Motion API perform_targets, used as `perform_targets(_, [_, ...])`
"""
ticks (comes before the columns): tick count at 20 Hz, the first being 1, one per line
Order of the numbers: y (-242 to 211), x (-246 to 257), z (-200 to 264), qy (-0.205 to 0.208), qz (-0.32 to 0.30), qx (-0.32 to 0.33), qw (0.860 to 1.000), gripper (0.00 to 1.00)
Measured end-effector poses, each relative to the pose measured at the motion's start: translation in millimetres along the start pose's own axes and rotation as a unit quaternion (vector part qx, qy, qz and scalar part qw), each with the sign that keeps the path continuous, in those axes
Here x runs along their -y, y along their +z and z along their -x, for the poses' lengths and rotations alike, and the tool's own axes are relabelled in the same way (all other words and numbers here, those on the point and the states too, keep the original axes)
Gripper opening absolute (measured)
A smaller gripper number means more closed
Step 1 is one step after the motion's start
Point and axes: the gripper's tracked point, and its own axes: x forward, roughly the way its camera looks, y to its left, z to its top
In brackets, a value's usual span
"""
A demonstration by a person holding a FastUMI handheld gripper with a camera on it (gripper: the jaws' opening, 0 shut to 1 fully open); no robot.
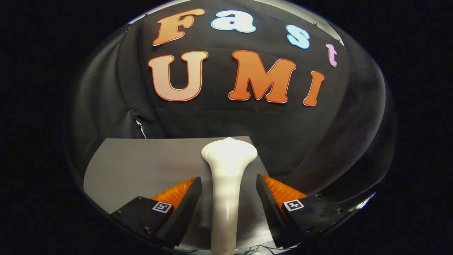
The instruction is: Iron the clothes twice with a garment steamer, once on the left side and once on the right side.
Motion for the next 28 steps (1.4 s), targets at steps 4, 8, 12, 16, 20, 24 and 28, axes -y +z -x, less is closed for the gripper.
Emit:
perform_targets(4, [-7,-2,-13,0.001,-0.009,-0.027,1.000,0.86])
perform_targets(8, [-13,2,-20,-0.002,-0.025,-0.044,0.999,0.64])
perform_targets(12, [-8,-7,-15,0.018,-0.036,-0.022,0.999,0.47])
perform_targets(16, [3,-10,8,0.032,-0.036,0.021,0.999,0.39])
perform_targets(20, [10,-10,44,0.057,-0.065,0.066,0.994,0.38])
perform_targets(24, [18,0,97,0.064,-0.050,0.121,0.989,0.38])
perform_targets(28, [35,15,157,0.090,-0.058,0.170,0.980,0.38])
